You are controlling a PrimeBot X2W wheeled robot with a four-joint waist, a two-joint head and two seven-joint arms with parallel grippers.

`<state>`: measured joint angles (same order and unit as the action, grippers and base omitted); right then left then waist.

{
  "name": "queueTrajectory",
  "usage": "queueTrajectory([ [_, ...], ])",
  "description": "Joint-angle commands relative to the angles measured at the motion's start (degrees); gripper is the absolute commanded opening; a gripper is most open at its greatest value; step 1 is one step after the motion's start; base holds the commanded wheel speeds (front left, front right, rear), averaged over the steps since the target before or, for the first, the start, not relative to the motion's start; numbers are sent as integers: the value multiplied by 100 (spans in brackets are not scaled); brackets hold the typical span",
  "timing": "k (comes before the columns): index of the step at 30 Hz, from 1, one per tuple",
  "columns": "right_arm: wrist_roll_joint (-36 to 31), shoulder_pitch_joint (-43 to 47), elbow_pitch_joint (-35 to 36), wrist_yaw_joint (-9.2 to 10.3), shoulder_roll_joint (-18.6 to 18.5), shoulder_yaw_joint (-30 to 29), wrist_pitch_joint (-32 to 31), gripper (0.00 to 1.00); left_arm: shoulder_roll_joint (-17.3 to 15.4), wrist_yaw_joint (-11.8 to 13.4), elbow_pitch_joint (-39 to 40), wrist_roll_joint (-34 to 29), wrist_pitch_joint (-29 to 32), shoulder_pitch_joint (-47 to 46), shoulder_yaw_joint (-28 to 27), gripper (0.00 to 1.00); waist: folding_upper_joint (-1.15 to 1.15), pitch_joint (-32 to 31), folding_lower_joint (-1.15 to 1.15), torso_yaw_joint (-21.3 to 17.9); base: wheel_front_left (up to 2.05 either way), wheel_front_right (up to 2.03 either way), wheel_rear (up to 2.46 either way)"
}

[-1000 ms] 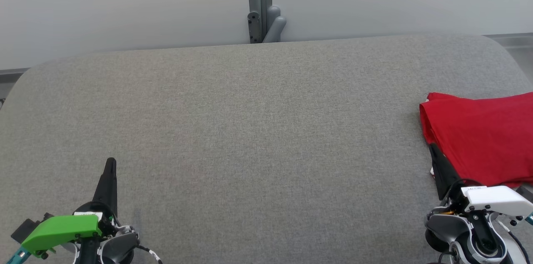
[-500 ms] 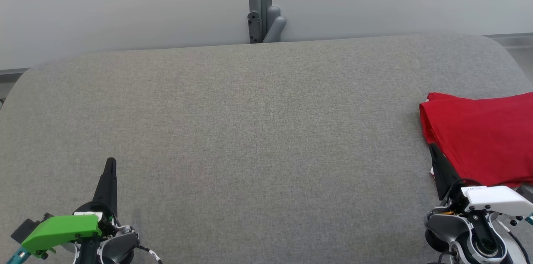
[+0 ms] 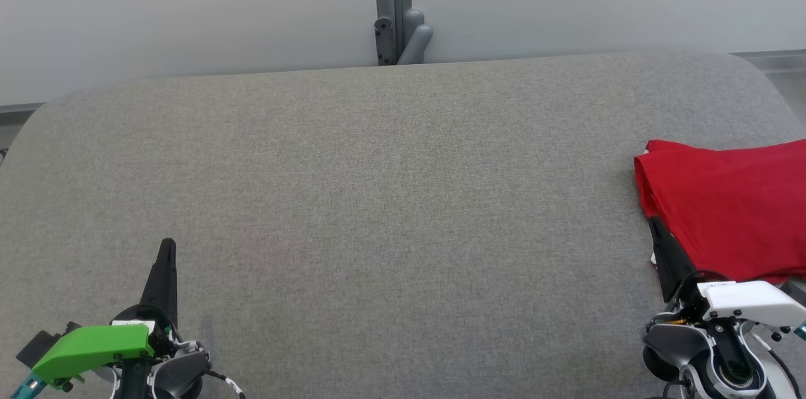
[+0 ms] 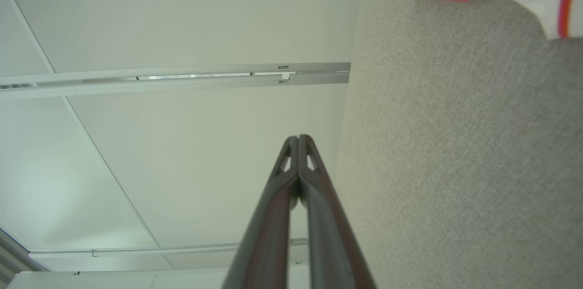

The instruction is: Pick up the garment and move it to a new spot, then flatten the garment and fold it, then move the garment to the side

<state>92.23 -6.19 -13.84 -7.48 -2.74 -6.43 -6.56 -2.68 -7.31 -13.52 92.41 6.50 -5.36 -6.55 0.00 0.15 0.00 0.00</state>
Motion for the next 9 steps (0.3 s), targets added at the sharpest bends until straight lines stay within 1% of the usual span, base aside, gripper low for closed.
queueTrajectory([
  [1, 43, 43, 26, -2, -26, -9, -26, 0, -39, -39, 11, 11, 14, -72, -12, 0, 0, 0, 0, 0, 0, 0, 0],
  [9, 43, 43, 26, -2, -26, -9, -26, 0, -39, -39, 11, 11, 14, -72, -12, 0, 0, 0, 0, 0, 0, 0, 0],
])
